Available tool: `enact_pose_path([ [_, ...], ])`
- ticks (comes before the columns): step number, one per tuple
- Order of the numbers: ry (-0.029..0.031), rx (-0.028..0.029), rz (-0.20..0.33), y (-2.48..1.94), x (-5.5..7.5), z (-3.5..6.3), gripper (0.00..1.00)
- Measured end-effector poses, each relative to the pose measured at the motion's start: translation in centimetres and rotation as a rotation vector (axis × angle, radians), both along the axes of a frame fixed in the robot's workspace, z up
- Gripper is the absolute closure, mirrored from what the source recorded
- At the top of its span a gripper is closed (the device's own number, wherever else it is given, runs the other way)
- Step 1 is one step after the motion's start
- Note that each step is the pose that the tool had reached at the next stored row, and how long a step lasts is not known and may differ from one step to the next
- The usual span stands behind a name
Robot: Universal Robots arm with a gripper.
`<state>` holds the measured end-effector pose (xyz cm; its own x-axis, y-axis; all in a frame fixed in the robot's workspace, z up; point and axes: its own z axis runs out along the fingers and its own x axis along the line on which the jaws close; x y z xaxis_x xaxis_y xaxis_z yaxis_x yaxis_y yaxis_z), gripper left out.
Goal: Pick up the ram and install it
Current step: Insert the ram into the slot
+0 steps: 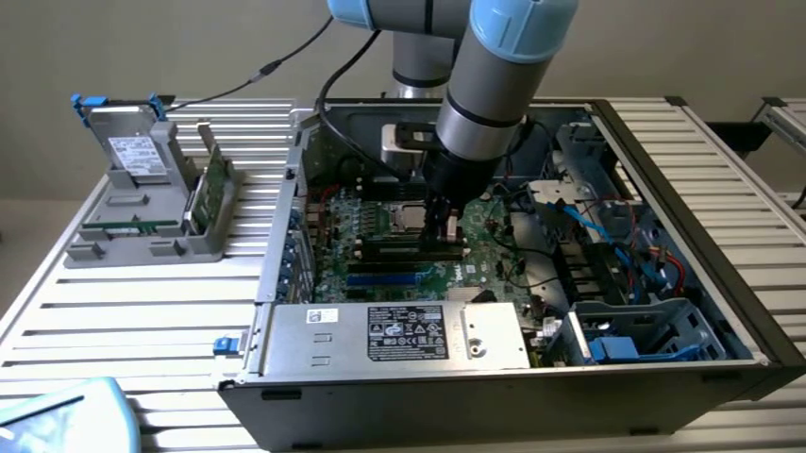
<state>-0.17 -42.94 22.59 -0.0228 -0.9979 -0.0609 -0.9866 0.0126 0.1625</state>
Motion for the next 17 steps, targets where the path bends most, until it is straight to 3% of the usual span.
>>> enact_pose_path([
  [17,0.0005,0.0003,-0.002,0.18,-0.06,-0.03,0.87],
])
